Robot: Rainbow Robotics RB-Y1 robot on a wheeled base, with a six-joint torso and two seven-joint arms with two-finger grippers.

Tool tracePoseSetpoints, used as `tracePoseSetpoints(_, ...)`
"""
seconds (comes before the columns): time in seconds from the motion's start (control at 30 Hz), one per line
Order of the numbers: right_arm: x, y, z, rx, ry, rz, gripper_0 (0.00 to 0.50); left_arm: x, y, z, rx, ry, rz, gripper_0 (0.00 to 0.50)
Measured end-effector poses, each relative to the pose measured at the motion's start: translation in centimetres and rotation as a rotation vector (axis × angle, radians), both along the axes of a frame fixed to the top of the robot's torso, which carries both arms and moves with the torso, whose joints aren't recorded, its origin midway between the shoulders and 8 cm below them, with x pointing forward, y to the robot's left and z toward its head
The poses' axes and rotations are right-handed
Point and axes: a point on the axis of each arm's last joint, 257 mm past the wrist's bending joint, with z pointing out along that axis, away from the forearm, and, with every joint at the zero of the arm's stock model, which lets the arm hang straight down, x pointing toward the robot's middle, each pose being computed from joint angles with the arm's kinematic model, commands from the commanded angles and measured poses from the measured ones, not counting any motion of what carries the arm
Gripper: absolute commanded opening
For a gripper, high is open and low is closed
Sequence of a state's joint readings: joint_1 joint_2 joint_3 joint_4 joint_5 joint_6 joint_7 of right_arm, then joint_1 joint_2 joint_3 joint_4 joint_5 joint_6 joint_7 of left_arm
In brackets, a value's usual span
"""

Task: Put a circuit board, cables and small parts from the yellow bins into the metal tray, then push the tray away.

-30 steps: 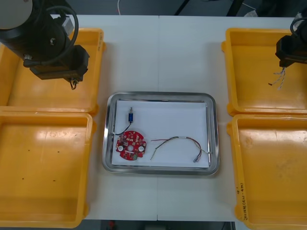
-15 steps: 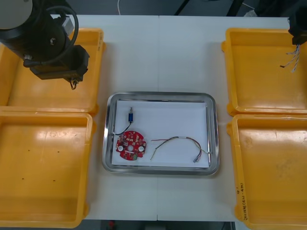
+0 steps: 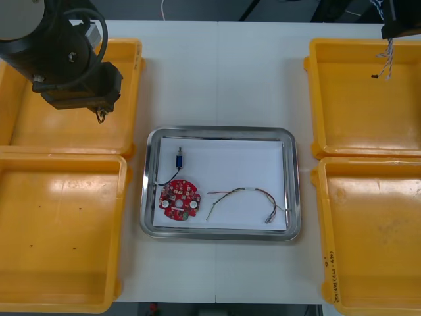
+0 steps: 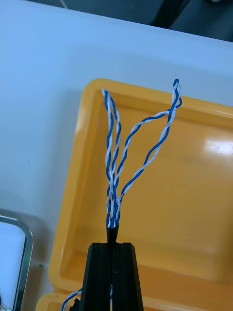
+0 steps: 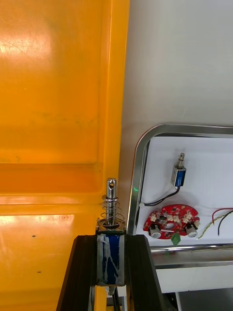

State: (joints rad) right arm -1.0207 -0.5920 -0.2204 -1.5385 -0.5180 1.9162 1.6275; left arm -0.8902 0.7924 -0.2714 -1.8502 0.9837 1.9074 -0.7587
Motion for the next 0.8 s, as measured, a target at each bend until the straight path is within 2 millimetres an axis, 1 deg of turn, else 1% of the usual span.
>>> tracePoseSetpoints(0.13, -1.1, 3.0, -1.0, -0.059, -0.005, 0.112, 0.000, 0.0, 0.0, 0.0, 0.000, 0.000, 0.000, 0.000)
tracePoseSetpoints(0.3, -2.7, 6.9, -2.8, -0.137, 0.028, 0.267, 0.000, 0.0, 0.0, 0.0, 0.000, 0.000, -0.001, 0.000)
tracePoseSetpoints(0.47, -5.0, 10.5, -4.3, -0.232, 0.057, 0.424, 0.000, 0.0, 0.0, 0.0, 0.000, 0.000, -0.001, 0.000)
tracePoseSetpoints(0.63, -7.4, 13.1, -5.8, -0.276, 0.095, 0.556, 0.000, 0.0, 0.0, 0.0, 0.000, 0.000, -0.001, 0.000)
tracePoseSetpoints(0.8, -9.4, 14.6, -7.4, -0.299, 0.145, 0.653, 0.000, 0.0, 0.0, 0.0, -0.001, 0.000, -0.001, 0.000)
